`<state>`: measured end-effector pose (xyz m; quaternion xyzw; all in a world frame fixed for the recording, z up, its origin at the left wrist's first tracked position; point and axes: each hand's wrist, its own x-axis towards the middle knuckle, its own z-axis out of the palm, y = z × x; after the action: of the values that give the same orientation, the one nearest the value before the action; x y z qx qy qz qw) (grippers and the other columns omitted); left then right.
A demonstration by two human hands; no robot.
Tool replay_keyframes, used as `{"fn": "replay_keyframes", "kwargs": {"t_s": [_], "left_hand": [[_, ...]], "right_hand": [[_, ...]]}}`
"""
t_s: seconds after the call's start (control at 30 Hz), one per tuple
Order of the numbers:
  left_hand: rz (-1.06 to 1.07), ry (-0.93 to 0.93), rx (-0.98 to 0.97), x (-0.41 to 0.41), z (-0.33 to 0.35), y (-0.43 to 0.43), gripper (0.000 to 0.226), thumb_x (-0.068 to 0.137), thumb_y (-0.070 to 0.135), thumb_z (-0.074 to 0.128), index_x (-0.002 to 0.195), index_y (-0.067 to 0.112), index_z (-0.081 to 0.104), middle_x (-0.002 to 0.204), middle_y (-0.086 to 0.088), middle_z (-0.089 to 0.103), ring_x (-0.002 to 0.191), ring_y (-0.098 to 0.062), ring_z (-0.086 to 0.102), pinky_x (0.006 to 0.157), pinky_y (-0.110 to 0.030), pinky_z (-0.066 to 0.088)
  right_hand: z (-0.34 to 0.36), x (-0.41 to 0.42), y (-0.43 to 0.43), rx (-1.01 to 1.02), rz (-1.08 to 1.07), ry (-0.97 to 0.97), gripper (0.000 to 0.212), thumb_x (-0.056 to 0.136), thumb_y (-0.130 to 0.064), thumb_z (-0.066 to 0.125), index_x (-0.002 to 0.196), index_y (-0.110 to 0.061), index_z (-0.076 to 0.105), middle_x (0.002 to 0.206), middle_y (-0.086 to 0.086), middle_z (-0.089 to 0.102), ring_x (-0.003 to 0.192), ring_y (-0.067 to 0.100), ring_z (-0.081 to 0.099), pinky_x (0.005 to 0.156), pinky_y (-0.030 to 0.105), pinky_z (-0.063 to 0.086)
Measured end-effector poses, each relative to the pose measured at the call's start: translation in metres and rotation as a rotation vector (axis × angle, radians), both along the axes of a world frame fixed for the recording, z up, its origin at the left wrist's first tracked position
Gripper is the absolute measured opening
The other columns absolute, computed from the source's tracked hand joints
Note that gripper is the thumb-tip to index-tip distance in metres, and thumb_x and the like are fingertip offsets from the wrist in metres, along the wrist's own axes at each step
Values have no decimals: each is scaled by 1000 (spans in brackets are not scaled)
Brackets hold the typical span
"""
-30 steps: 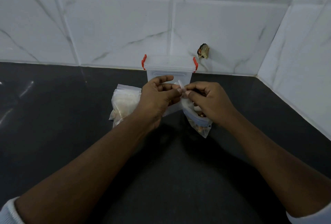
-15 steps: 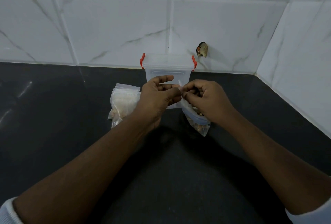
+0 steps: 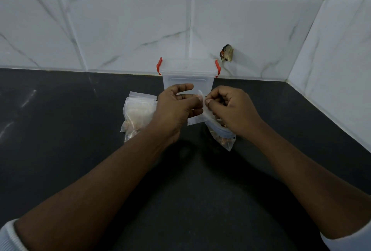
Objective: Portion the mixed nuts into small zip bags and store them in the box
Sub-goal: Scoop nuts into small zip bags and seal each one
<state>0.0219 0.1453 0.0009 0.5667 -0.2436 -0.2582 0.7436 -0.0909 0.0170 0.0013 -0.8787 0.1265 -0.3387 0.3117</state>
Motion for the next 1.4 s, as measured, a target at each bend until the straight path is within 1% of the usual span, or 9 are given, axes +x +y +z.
{"fn": "replay_keyframes", "kwargs": {"t_s": [0.13,0.2,0.37,0.57,0.77,0.93,1.03,1.23,1.4], "left_hand": [[1,18,-1,0,0,0,44,87,-5,73,127,6,60,94,-16,77,87,-28,77,72,-33,63],[3,12,6,0,1,-1,45,86,-6,74,126,7,58,99,-19,75,88,-30,76,71,-33,63],[68,-42,65,-2,4,-4,52,84,-5,75,123,15,47,92,-13,70,78,-26,75,74,-35,64],[67,-80,77,-1,3,-4,47,83,-6,73,113,19,45,93,-15,70,81,-27,74,76,-36,64],[30,-71,17,-1,-3,-4,58,85,-2,77,129,17,43,96,-17,75,84,-30,77,78,-45,64],[15,-36,-27,-3,-1,-5,68,84,1,79,137,18,40,92,-14,78,84,-30,78,76,-45,64],[-3,8,-35,-3,-2,-4,70,83,-1,79,139,17,41,98,-17,77,88,-30,77,76,-45,64],[5,24,-22,-4,-1,-3,51,85,-10,73,125,9,47,95,-26,73,80,-31,77,65,-35,62],[86,-131,70,-6,-1,-6,45,82,-11,72,109,14,47,87,-22,73,72,-34,76,69,-44,65]], "right_hand": [[0,0,4,-64,-27,-3,7,97,-14,67,92,-13,72,77,-6,68,68,2,60,62,13,47],[0,-1,5,-100,-26,2,8,96,-13,67,91,-12,72,76,-5,68,68,2,60,61,11,44],[0,2,6,-117,-82,-16,10,96,-13,66,87,-10,71,73,-1,66,71,10,61,59,15,46],[-2,4,6,-75,-64,51,10,100,-18,62,95,-13,69,79,-2,68,73,11,62,59,16,47],[-2,4,9,-139,-9,58,6,100,-13,61,98,-15,66,81,-4,67,76,4,62,63,15,49],[-3,5,7,-208,-24,72,6,101,-14,61,100,-11,66,83,0,67,73,10,63,66,33,55],[-3,4,8,-213,-35,75,7,101,-12,59,99,-9,66,82,2,66,71,11,62,63,31,51],[0,3,11,-173,-72,105,9,101,-14,60,95,-9,65,78,-2,63,67,7,57,58,13,42],[5,2,4,-203,-205,44,10,99,-13,60,92,-8,64,75,-2,61,65,7,57,55,13,40]]}}
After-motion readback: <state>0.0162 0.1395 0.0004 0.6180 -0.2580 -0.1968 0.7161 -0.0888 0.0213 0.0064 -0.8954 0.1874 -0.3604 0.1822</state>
